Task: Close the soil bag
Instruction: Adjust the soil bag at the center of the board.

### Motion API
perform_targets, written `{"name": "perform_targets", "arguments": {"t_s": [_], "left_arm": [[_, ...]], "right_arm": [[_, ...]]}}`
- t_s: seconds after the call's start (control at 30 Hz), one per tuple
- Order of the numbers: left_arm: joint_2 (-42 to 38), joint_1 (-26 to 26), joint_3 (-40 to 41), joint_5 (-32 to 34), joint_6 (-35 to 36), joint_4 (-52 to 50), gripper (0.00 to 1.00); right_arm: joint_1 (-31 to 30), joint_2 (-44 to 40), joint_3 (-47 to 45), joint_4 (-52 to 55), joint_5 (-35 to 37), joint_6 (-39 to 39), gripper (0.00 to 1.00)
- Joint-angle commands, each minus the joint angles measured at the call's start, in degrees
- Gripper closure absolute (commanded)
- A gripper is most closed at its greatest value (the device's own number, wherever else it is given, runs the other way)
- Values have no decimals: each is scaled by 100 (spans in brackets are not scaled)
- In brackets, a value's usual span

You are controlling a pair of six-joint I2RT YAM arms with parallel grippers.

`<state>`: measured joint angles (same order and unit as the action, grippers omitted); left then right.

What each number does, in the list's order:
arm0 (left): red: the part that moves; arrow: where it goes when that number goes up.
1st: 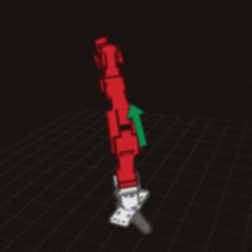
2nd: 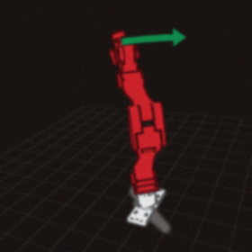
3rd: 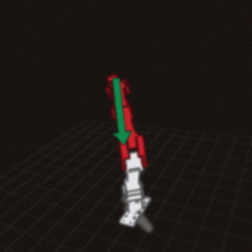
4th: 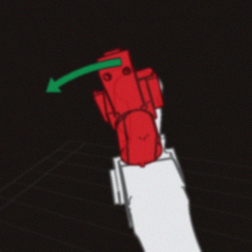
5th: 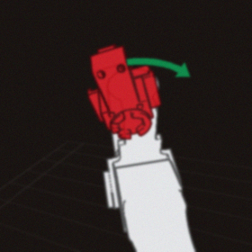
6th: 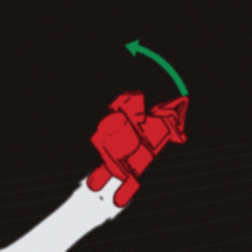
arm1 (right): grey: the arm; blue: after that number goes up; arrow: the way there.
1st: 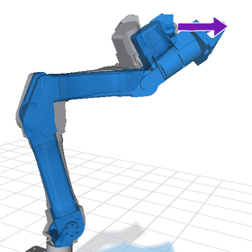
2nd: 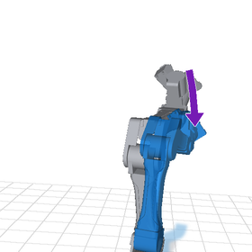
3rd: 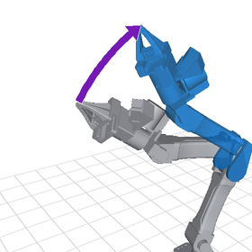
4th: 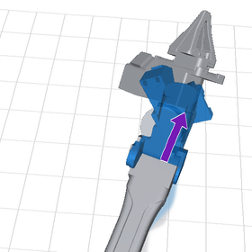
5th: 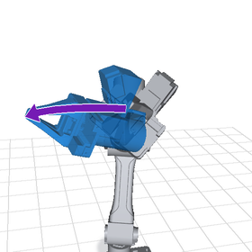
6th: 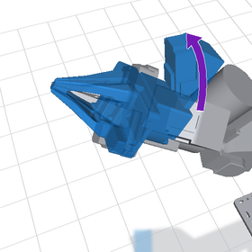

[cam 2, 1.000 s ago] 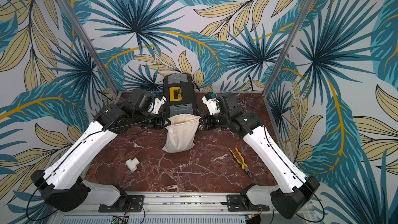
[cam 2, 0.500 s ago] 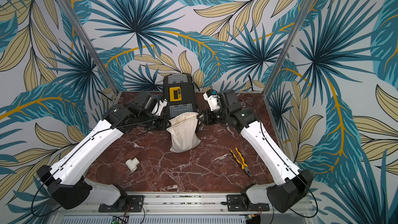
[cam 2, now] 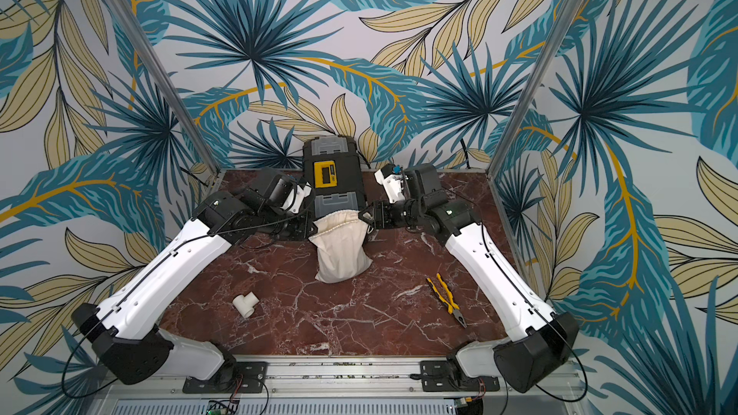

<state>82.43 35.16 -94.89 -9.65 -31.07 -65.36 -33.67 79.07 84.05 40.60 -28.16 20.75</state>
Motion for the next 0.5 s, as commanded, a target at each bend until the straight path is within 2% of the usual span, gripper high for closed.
{"name": "perform_targets", "arguments": {"t_s": [0.0, 0.1, 0.23, 0.3, 0.33, 0.37, 0.4, 0.47], "left_arm": [[55, -60, -222, -5, 120, 28, 100], [77, -71, -238, -52, 145, 23, 100], [66, -102, -233, -49, 180, -3, 100], [64, -141, -244, -70, 201, -27, 100], [68, -169, -248, -81, 217, -29, 95], [71, -205, -253, -83, 231, -25, 78], [77, -251, -250, -110, 262, -14, 72], [102, -325, -259, -160, 326, 38, 71]], "right_arm": [[25, 122, -27, 434, 229, -132, 57], [20, 198, 32, 468, 412, -103, 67], [26, 239, 116, 299, 504, 26, 90], [19, 257, 190, 309, 486, 30, 95], [22, 274, 242, 346, 475, 9, 97], [20, 283, 305, 418, 464, -29, 99], [23, 299, 373, 494, 461, -78, 100], [21, 333, 514, 674, 469, -185, 100]]}}
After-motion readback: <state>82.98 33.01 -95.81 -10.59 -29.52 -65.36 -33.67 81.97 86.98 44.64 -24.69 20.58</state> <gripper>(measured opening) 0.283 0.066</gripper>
